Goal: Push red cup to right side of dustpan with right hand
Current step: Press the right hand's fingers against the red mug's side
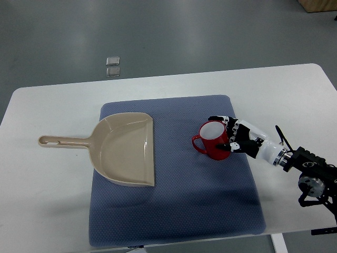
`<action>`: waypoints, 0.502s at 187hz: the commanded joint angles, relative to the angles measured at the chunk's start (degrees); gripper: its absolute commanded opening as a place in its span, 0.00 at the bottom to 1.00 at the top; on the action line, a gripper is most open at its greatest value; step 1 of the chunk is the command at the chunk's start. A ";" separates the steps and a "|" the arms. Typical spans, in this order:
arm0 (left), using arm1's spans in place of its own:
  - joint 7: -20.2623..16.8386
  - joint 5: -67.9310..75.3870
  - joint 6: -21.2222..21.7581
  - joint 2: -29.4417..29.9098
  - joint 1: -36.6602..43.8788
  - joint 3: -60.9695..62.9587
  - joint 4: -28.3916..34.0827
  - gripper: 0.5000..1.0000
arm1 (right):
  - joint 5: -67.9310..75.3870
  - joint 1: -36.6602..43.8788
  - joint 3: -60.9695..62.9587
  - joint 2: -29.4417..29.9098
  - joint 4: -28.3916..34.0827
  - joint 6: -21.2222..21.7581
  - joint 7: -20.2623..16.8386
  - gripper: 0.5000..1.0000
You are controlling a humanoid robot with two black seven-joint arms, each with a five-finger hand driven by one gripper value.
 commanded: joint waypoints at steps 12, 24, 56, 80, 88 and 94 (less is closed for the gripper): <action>0.00 0.00 -0.01 0.00 0.00 0.02 0.00 1.00 | 0.00 0.00 0.25 0.15 -0.10 -0.03 0.00 0.87; 0.00 0.00 -0.01 0.00 0.00 -0.07 0.00 1.00 | 0.09 0.00 0.34 0.15 -0.02 -0.03 0.00 0.87; 0.00 0.00 -0.01 0.00 0.00 0.02 0.00 1.00 | 0.09 0.44 0.43 0.24 0.16 0.15 0.00 0.87; 0.00 0.00 -0.01 0.00 0.00 0.02 0.00 1.00 | 0.26 0.53 0.87 0.85 0.16 0.32 0.00 0.87; 0.00 0.00 -0.01 0.00 0.00 0.02 0.00 1.00 | 0.26 0.53 0.87 0.85 0.16 0.24 0.00 0.87; 0.00 0.00 -0.01 0.00 0.00 0.02 0.00 1.00 | 0.26 0.53 0.87 0.85 0.16 0.24 0.00 0.87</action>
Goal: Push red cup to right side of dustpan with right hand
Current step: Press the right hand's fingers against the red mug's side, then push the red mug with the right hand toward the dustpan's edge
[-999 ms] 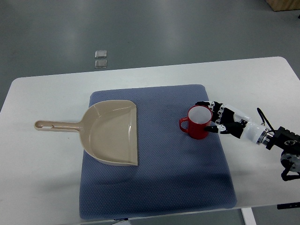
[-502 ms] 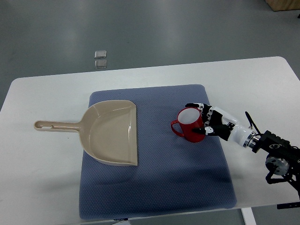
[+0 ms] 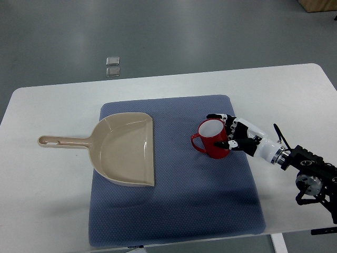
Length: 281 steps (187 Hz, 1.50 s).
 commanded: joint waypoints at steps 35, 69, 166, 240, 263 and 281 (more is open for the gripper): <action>0.00 0.00 0.01 0.00 0.00 0.00 0.00 1.00 | 0.04 -0.14 0.13 0.16 -0.08 0.26 0.05 0.87; 0.00 0.00 0.01 0.00 0.00 0.00 0.00 1.00 | 0.04 -0.49 0.04 0.16 0.18 0.70 0.05 0.87; 0.00 0.00 0.01 0.00 0.00 -0.09 0.00 1.00 | -0.14 -1.02 -0.48 0.42 0.18 0.97 0.05 0.87; 0.00 0.00 0.01 0.00 0.00 -0.09 0.00 1.00 | -0.31 -1.72 -0.75 2.97 0.18 0.44 0.05 0.87; 0.00 0.00 0.01 0.00 0.00 -0.09 0.00 1.00 | -2.34 -1.54 -0.75 3.76 0.18 0.09 0.05 0.87; 0.00 0.00 0.01 0.00 0.00 -0.09 0.00 1.00 | -3.30 -1.72 -0.84 4.64 0.18 -0.79 0.05 0.87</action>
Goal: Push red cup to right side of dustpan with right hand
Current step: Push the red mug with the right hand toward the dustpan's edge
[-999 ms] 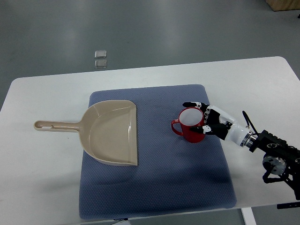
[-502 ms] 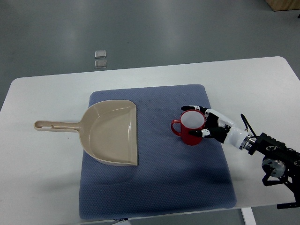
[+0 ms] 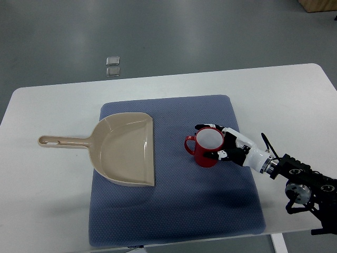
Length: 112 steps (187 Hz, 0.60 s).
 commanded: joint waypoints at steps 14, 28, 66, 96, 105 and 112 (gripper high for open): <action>0.00 0.00 -0.02 0.00 -0.02 0.01 0.00 1.00 | -1.42 0.00 -0.08 1.52 0.01 -1.64 0.00 0.87; 0.00 0.00 -0.02 0.00 -0.02 0.09 0.00 1.00 | -1.94 0.18 -0.08 2.31 0.01 -1.90 0.00 0.87; 0.00 0.00 -0.02 0.00 0.07 0.01 0.00 1.00 | -2.56 0.97 -0.17 3.89 0.01 -4.36 0.00 0.87; 0.00 0.00 -0.02 0.00 -0.02 0.09 0.00 1.00 | -2.82 1.32 -0.69 5.47 -0.08 -6.21 0.00 0.87; 0.00 0.00 -0.02 0.00 0.07 0.09 0.00 1.00 | -3.52 1.32 -1.22 6.00 -0.08 -6.82 0.00 0.87; 0.00 0.00 -0.02 0.00 -0.02 0.09 0.00 1.00 | -3.88 1.32 -1.31 6.26 -0.08 -7.35 0.00 0.86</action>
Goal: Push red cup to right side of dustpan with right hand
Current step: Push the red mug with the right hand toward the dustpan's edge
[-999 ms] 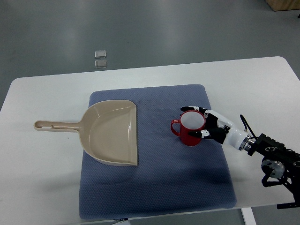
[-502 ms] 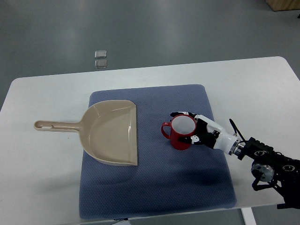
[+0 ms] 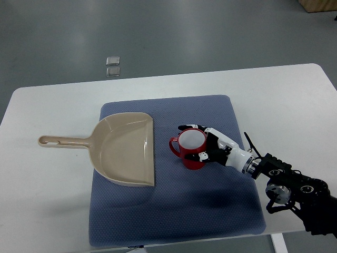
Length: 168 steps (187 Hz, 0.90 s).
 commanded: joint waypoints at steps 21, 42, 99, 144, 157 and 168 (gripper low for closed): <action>0.00 0.00 0.01 0.00 -0.01 0.04 0.00 1.00 | -1.77 0.11 -0.63 1.85 -0.07 -1.85 0.00 0.87; 0.00 0.00 0.01 0.00 -0.01 0.04 0.00 1.00 | -2.39 0.11 -1.16 2.47 -0.07 -2.81 0.00 0.86; 0.00 0.00 0.01 0.00 -0.01 0.13 0.00 1.00 | -2.56 1.78 -1.51 5.11 -0.07 -4.48 0.00 0.86; 0.00 0.00 0.01 0.00 -0.01 0.13 -0.09 1.00 | -2.47 2.84 -3.00 6.07 -0.07 -5.19 0.00 0.86; 0.00 0.00 0.10 0.00 -0.01 0.13 -0.09 1.00 | -2.47 2.84 -3.00 6.07 -0.07 -5.19 0.00 0.86; 0.00 0.00 0.01 0.00 -0.01 0.13 -0.09 1.00 | -2.47 2.84 -3.00 6.16 -0.07 -5.19 0.00 0.86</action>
